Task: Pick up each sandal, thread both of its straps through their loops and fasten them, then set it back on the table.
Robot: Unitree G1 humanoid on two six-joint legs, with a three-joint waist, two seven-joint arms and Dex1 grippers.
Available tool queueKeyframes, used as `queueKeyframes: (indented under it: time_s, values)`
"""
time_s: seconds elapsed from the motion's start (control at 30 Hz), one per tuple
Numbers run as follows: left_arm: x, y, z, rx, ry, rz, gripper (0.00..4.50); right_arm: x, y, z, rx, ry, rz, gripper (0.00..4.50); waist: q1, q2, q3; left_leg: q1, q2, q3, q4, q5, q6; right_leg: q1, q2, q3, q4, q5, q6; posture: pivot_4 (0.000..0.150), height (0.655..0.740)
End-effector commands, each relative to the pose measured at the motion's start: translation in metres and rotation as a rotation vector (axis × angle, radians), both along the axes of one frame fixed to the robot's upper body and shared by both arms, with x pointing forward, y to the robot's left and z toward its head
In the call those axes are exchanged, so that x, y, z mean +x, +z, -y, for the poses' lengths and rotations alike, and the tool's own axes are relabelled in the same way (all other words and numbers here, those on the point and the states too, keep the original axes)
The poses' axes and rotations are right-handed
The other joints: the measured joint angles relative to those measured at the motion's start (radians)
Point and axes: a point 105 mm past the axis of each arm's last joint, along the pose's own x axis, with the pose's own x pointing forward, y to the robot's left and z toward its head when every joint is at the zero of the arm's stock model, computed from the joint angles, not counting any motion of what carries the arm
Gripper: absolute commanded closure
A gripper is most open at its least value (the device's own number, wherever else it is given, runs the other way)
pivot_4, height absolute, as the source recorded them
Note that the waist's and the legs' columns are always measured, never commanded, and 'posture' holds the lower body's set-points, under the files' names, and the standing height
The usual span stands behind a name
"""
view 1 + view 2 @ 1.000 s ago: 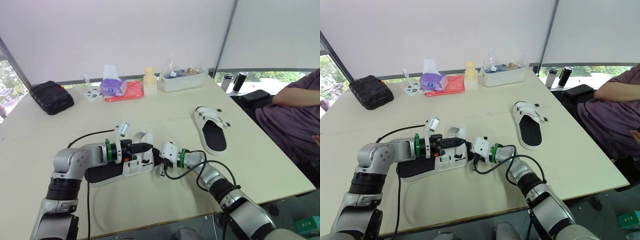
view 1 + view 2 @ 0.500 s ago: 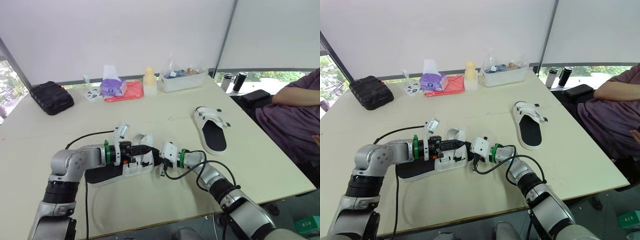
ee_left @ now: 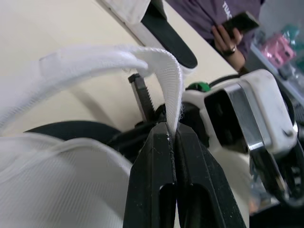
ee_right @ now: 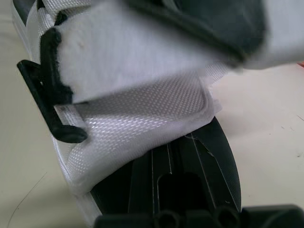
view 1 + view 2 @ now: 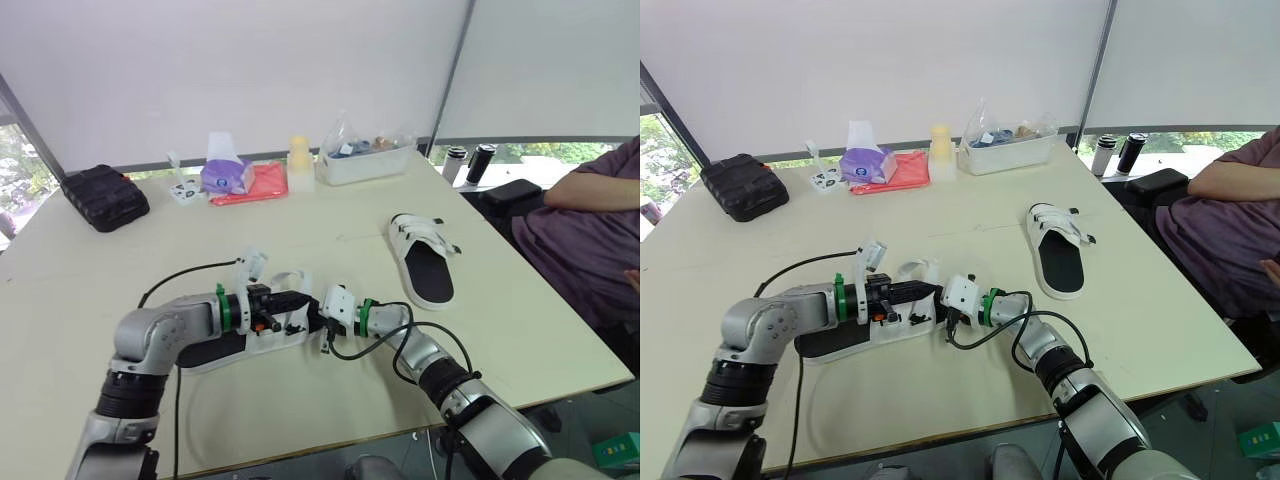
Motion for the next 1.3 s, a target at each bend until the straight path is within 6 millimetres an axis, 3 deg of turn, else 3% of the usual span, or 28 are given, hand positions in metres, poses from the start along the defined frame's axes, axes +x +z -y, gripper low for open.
queueKeyframes:
  time_s: [0.03,0.17,0.33,0.53,0.77,1.13,1.3]
  values:
    - [-0.002,-0.005,-0.003,0.016,0.021,-0.002,4.44,-0.036,-0.111,0.067,-0.344,-0.147,-0.340,4.50,0.000,0.001,0.000,0.000,0.000,0.000,0.000,0.000,0.000,0.000,0.000,0.000,0.000,0.000,0.000,0.150,0.7400]
    - [-0.005,-0.014,-0.010,0.048,0.045,0.011,4.44,-0.036,-0.111,0.068,-0.344,-0.149,-0.343,4.50,0.000,0.001,0.000,0.000,0.000,0.000,0.000,0.000,0.000,0.000,0.000,0.000,0.000,0.000,0.000,0.150,0.7400]
    - [-0.023,-0.022,-0.016,0.096,0.032,0.058,4.44,-0.037,-0.112,0.068,-0.342,-0.150,-0.346,4.50,-0.001,0.003,-0.002,0.000,0.000,0.000,0.000,0.000,0.000,0.000,-0.001,0.000,0.000,0.000,0.000,0.150,0.7400]
    - [-0.022,-0.013,-0.017,0.087,0.060,0.152,4.44,-0.038,-0.112,0.066,-0.342,-0.143,-0.349,4.50,0.000,0.003,-0.003,0.000,0.000,0.000,0.000,-0.001,-0.002,-0.001,-0.001,-0.001,-0.002,0.000,0.000,0.150,0.7400]
    - [-0.038,-0.020,-0.013,0.115,-0.014,0.173,4.44,-0.036,-0.111,0.066,-0.341,-0.149,-0.345,4.50,-0.001,0.003,-0.003,0.000,0.000,0.001,0.000,-0.001,-0.002,-0.001,-0.002,-0.002,-0.002,0.000,0.000,0.150,0.7400]
    - [-0.016,-0.012,-0.010,0.103,0.093,0.292,4.44,-0.039,-0.113,0.065,-0.337,-0.146,-0.355,4.50,0.000,0.003,-0.003,-0.001,0.000,0.003,0.000,-0.002,-0.002,-0.002,-0.007,-0.009,-0.003,0.000,0.000,0.150,0.7400]
    - [-0.023,-0.016,-0.008,0.092,0.081,0.292,4.44,-0.039,-0.113,0.065,-0.335,-0.145,-0.356,4.50,0.000,0.003,-0.003,-0.001,0.000,0.002,0.000,-0.002,-0.002,-0.002,-0.008,-0.009,-0.003,0.000,0.000,0.150,0.7400]
